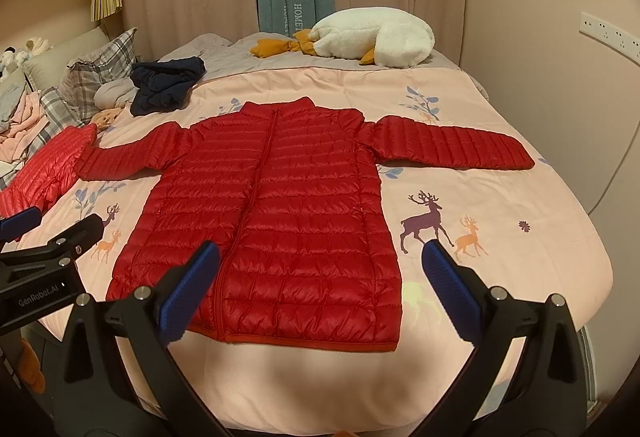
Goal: Fold large clothes
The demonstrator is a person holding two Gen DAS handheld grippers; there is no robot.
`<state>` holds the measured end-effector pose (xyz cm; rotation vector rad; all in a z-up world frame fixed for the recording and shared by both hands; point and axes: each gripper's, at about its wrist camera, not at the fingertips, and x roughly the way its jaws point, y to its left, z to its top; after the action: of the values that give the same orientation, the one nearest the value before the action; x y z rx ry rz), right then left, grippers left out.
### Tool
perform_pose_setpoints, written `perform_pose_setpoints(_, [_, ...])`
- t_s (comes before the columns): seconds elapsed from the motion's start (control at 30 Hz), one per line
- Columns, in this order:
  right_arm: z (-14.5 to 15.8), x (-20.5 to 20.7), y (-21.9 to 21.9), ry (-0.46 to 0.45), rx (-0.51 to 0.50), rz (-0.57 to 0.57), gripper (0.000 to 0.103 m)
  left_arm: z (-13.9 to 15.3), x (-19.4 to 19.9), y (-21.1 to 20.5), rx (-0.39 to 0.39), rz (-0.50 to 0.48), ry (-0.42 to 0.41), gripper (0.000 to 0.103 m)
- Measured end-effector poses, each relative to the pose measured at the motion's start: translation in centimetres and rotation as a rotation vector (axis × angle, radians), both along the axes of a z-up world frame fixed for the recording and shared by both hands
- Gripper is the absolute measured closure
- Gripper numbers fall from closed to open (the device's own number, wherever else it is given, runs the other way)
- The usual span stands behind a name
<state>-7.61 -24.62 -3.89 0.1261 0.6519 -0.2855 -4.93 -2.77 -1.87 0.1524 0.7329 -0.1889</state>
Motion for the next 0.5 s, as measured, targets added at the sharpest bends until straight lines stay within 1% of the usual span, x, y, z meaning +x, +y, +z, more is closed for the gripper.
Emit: perform_pose_setpoints(0.5, [-0.02, -0.02, -0.02, -0.001, 0.000, -0.001, 0.002, -0.11, 0.03, -0.20, 0.003, -0.004, 0.004, 0.001])
